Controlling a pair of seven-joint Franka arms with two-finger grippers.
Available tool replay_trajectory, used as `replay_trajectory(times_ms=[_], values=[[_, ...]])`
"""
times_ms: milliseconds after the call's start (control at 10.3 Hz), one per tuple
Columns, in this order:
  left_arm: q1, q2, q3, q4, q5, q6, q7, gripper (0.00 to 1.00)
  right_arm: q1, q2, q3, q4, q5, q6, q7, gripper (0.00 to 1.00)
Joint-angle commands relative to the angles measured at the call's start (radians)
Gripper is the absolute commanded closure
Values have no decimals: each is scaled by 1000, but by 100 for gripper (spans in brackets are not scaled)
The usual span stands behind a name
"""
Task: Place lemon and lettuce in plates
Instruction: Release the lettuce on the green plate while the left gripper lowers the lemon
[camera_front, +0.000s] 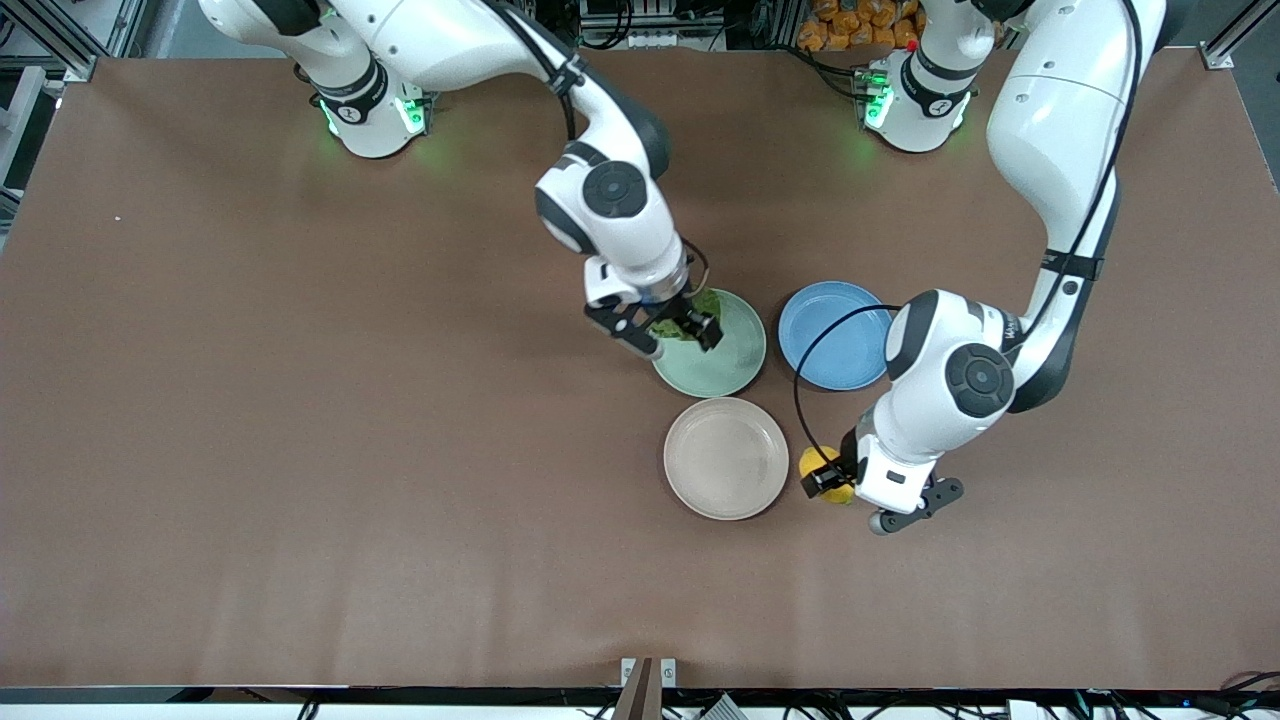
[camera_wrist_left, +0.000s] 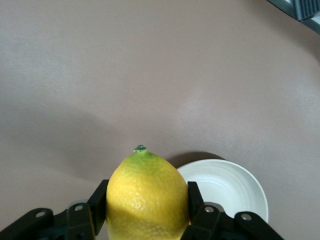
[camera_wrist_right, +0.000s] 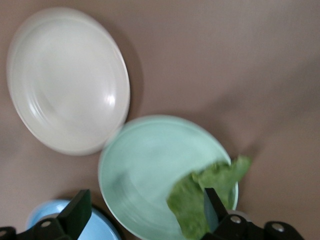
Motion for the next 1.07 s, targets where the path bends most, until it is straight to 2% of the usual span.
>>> replay_trajectory(times_ms=[0,388,485,582,679,970], values=[[-54,21,10,2,-20,66,-63,100,-112,-82,24,70,-2,-199,-127,0],[-151,67,21,-1,-9,143,-165,100,-246,-229,18,90,17,-339,-401,0],[-163,75,25,-1,-9,146,-193,65,-272,-272,11,91,14,-394,-457,0],[-173,86,28,-2,6,146,-193,1,-325,-309,10,91,9,-464,-537,0],[-191,84,45,-4,67,146,-199,0,-370,-331,7,91,3,-533,-623,0],[-170,65,47,-7,77,141,-198,0,-503,-384,7,113,-21,-655,-809,0]])
